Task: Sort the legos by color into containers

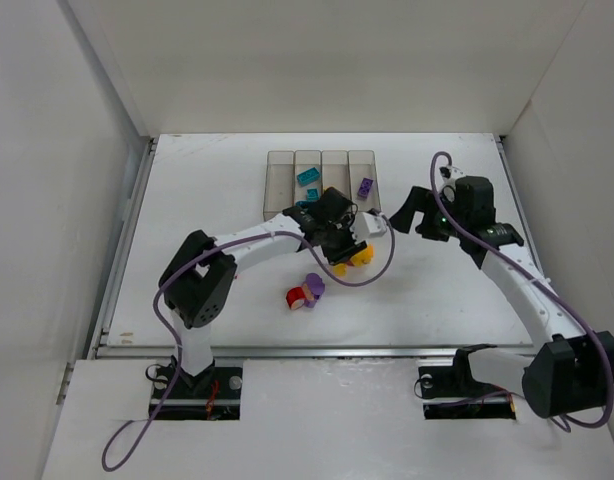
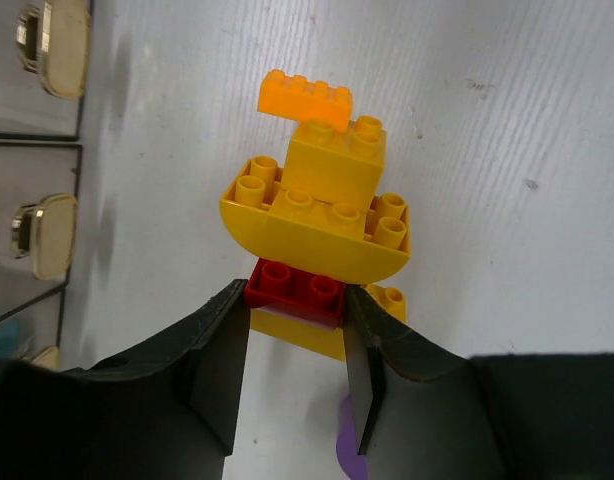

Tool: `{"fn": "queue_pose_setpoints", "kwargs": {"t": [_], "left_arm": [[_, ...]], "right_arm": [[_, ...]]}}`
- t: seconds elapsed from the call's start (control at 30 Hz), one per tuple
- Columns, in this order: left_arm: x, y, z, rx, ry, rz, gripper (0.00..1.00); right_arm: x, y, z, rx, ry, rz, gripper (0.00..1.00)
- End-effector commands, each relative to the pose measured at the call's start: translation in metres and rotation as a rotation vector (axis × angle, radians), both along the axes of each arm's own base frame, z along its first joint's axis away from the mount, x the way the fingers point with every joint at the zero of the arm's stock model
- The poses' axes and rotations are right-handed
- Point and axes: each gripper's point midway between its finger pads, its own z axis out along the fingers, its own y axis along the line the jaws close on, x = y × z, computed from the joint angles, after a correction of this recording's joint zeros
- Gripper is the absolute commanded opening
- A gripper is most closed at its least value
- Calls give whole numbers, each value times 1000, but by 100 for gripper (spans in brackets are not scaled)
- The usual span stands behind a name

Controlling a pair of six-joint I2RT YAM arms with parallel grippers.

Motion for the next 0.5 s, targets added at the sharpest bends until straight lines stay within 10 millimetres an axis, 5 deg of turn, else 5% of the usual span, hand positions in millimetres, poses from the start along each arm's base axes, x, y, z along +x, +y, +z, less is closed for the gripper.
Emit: {"fn": "queue_pose_setpoints", "kwargs": {"t": [0.0,0.23,0.47], "left_arm": [[-2,-6,49,-105,-73,-35,0],[-10,0,68,-128,-93,-48,0],[-9,-4,93,-170,-125,-55,0]], "right_arm": [[-1,22,11,73,-64,138,99],[-16,51,5,214,-45,332,99],[-19,56,-4,234,-11,374,99]]}}
